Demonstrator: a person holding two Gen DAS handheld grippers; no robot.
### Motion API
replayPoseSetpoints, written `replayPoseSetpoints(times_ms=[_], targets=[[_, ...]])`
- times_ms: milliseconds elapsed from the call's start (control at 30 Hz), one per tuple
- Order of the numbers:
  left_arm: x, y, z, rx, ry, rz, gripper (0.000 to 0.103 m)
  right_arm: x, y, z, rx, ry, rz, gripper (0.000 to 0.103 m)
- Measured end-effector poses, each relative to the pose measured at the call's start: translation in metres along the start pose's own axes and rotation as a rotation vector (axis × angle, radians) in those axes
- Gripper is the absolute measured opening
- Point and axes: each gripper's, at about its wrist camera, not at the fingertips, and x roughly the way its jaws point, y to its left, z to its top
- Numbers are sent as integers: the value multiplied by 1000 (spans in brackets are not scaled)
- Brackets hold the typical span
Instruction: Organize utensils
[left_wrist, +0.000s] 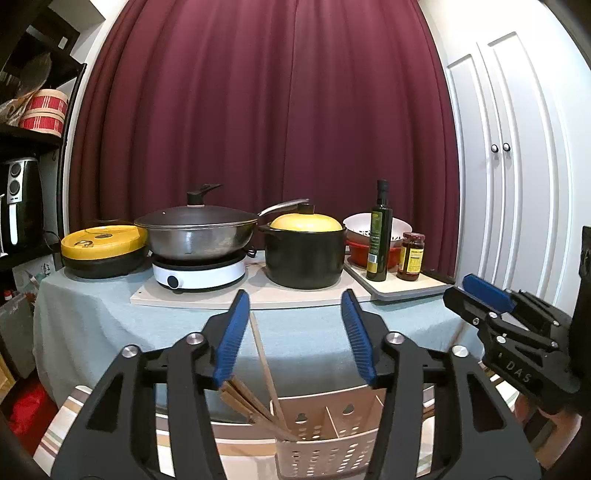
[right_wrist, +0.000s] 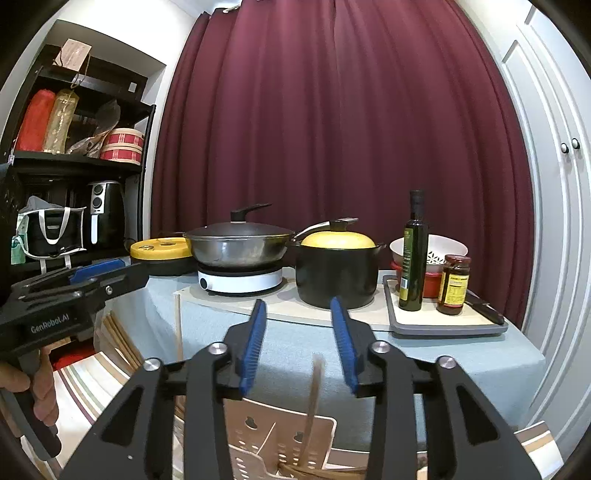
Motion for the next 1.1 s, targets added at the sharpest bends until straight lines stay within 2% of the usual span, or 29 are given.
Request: replayPoseSetpoints(times_ms=[133, 200, 367, 700, 1100], targets=[[-12, -2, 4, 14, -23, 22, 67, -11, -1, 5, 6, -8, -30, 61], [-19, -3, 5, 22, -35, 38, 76, -17, -1, 7, 7, -4, -46, 69], [-36, -7, 4, 31, -43, 73, 86, -30, -1, 10, 20, 2, -66, 77], [-72, -10, -7, 29, -7, 111, 92, -61, 4, 6, 48, 58, -80, 84], [-129, -28, -28, 30, 25, 111, 95, -116, 18, -9, 72, 105, -104, 85]])
